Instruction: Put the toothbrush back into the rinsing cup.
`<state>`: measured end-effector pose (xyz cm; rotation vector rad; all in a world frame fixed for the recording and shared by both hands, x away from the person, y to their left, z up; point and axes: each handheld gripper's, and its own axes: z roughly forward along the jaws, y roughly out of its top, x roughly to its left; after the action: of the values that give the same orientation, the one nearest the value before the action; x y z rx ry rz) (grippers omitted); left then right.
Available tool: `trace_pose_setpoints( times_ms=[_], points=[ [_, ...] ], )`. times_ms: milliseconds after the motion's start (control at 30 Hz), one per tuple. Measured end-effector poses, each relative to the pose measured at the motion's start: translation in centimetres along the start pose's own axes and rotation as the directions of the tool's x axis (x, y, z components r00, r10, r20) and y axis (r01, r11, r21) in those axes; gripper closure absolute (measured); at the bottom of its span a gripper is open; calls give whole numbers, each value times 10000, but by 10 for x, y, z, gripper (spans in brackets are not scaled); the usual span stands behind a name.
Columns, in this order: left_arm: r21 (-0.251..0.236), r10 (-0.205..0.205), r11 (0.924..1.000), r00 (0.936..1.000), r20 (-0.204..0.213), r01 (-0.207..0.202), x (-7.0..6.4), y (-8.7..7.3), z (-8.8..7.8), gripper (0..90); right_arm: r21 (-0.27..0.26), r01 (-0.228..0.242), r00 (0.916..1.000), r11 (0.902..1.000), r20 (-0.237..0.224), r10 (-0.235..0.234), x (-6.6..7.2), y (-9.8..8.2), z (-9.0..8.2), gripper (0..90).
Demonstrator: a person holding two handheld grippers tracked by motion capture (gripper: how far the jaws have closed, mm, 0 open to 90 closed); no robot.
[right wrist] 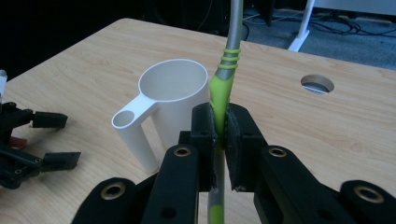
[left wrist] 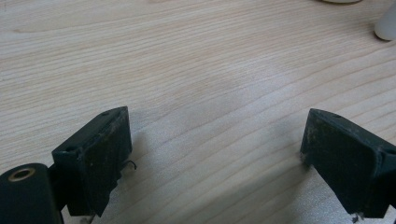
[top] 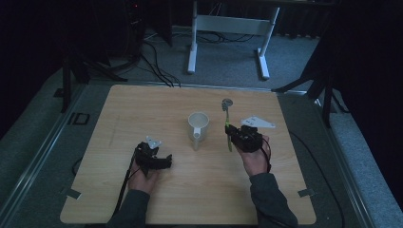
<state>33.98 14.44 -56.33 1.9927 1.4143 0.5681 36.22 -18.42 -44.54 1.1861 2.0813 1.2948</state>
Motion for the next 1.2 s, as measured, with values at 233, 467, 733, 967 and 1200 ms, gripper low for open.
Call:
trace_pose_setpoints(
  times_ms=[233,467,733,967,1200],
  points=[
    [9,12,10000,10000,-3,-12,0,0,0,92,-299,176,9998,9994,-92,-178,4,2,3,822],
    [5,8,10000,10000,1,-8,0,0,0,92,-453,110,9997,9989,-233,-121,6,4,7,822],
    [4,6,10000,10000,0,-6,0,0,0,92,-675,-53,9991,9977,-434,23,6,4,9,823],
    [3,8,10000,10000,0,-8,0,0,0,92,-884,-383,9970,9954,-698,322,4,4,10,823],
    [2,6,10000,10000,0,-6,0,0,0,92,-929,-249,9969,9954,-769,177,7,6,13,822]
  ],
)
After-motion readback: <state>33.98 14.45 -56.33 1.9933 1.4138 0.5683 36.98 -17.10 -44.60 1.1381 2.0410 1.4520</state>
